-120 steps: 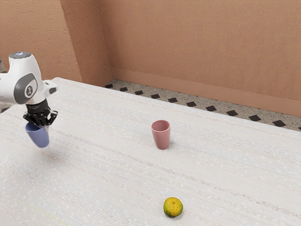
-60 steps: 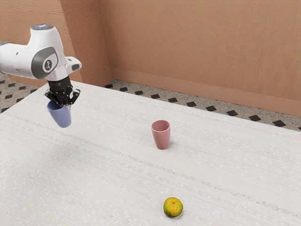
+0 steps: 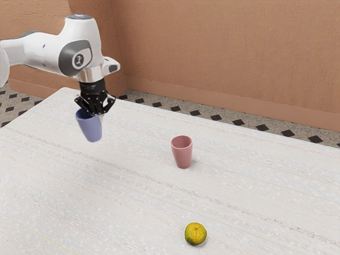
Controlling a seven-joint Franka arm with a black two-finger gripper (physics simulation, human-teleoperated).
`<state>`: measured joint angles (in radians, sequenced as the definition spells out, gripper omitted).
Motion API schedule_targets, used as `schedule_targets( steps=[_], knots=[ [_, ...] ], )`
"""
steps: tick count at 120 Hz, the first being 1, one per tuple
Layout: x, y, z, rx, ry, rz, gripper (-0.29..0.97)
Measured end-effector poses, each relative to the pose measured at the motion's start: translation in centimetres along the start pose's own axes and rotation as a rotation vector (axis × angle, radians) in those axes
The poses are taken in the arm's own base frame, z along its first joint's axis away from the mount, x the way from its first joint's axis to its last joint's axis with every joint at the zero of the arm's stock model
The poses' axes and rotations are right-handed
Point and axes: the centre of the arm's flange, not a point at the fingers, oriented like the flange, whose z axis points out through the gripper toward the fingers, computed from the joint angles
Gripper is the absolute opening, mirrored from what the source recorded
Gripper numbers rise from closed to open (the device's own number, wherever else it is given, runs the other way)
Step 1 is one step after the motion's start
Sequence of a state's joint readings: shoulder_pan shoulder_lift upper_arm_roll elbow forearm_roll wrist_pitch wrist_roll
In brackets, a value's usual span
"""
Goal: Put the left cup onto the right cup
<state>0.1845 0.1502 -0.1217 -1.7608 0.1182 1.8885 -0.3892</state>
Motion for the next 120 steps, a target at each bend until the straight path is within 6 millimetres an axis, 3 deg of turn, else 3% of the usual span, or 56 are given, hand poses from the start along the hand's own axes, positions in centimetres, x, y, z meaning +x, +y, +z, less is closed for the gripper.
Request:
schedule_targets(
  steps=[59, 72, 120],
  knots=[
    [-0.2, 7.2, -1.3, 0.021, 0.01, 0.023, -0.1],
    [0.6, 8.9, -2.2, 0.023, 0.022, 0.028, -0.1],
    [0.7, 13.5, -3.6, 0.024, 0.039, 0.055, -0.1]
  ],
)
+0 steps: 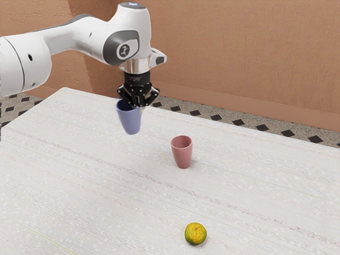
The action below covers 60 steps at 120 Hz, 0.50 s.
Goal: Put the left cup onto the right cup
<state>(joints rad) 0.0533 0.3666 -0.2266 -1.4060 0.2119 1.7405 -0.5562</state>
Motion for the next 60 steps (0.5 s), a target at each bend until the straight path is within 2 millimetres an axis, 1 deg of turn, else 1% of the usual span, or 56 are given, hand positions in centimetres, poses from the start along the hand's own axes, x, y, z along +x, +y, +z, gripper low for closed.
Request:
schedule_targets(
  steps=[41, 60],
  knots=[
    [-0.7, 3.1, -0.9, -0.028, 0.008, 0.009, -0.1],
    [-0.4, 4.7, -0.7, -0.043, 0.011, 0.008, -0.1]
  ],
)
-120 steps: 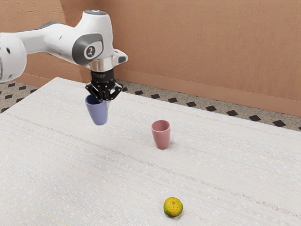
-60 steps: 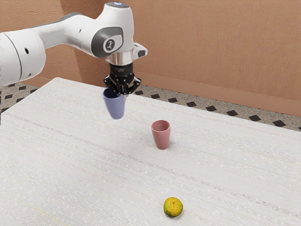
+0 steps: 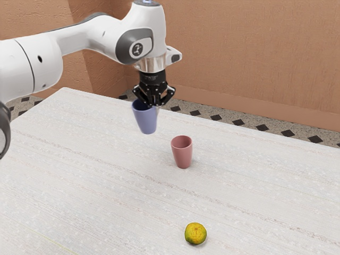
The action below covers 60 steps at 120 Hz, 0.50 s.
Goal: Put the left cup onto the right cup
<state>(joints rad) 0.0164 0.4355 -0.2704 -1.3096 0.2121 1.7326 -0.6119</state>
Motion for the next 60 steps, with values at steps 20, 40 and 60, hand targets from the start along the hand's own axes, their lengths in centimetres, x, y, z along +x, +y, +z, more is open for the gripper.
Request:
schedule_targets(
  steps=[20, 40, 60],
  knots=[
    [0.1, 1.5, 0.2, -0.012, 0.004, 0.001, -0.1],
    [0.6, 2.7, 0.5, -0.026, 0.009, -0.005, -0.1],
    [0.6, 4.0, 0.8, -0.036, 0.011, -0.004, -0.1]
  ],
)
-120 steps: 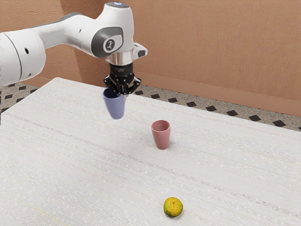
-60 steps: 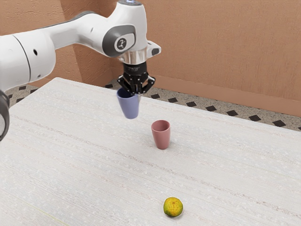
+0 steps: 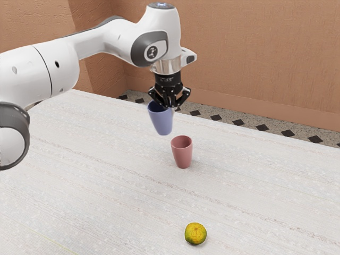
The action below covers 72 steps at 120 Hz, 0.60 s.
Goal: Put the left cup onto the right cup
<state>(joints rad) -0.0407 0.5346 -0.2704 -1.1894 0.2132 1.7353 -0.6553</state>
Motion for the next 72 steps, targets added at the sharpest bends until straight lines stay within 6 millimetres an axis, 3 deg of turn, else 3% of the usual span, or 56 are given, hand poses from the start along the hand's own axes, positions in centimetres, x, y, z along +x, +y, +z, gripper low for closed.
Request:
schedule_targets(
  steps=[72],
  knots=[
    [2.3, 2.0, 2.9, -0.026, -0.004, -0.042, -0.1]
  ],
)
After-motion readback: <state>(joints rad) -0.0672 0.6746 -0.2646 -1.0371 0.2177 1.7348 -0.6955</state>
